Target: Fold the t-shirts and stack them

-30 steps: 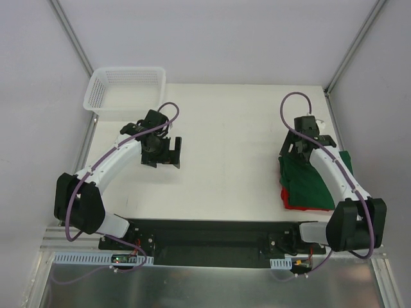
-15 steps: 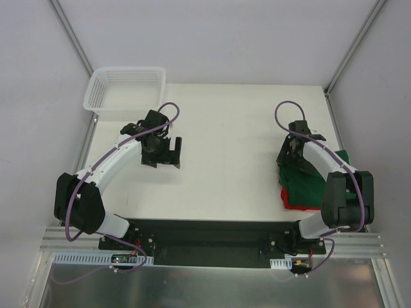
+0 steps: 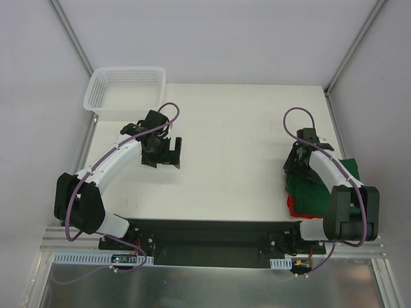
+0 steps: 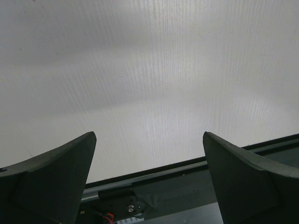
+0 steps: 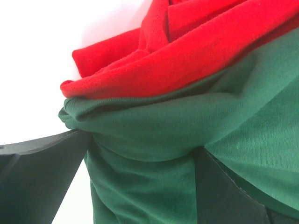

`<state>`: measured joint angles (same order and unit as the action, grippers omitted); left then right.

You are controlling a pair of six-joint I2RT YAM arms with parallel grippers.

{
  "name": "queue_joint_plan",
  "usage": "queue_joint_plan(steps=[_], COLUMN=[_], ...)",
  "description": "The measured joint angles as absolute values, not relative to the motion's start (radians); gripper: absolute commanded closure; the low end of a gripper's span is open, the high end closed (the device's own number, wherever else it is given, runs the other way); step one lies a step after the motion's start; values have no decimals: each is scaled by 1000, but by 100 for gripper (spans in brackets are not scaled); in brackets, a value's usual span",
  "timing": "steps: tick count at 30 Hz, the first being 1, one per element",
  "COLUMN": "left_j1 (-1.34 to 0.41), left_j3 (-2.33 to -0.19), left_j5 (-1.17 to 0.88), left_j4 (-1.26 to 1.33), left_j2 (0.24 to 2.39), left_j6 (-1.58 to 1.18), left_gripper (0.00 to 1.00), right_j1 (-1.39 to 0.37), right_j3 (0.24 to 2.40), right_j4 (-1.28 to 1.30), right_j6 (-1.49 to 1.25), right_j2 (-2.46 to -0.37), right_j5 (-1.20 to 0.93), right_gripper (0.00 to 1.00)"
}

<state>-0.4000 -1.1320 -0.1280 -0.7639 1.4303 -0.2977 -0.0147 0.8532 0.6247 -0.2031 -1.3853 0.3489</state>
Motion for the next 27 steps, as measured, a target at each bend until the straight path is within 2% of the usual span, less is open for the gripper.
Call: queue_joint_plan(steps=[11, 18, 23, 27], left_j1=[-400, -400, -401, -402], left_j3=[-1132, -1132, -1132, -1132], left_j5=[-128, -129, -129, -129], left_j4=[-764, -764, -764, -764], left_j2=[1430, 1430, 1430, 1429], left_j6=[-298, -298, -298, -299], left_gripper=[1, 1, 1, 1], right_j1=[-2, -41, -109, -204], right_j3=[897, 1274, 1558, 1591], right_j4=[749, 932, 899, 749], right_j6=[-202, -191, -183, -203], right_j2=[-1344, -1269, -1251, -1275], right_j5=[375, 422, 257, -27], right_gripper=[4, 4, 4, 4])
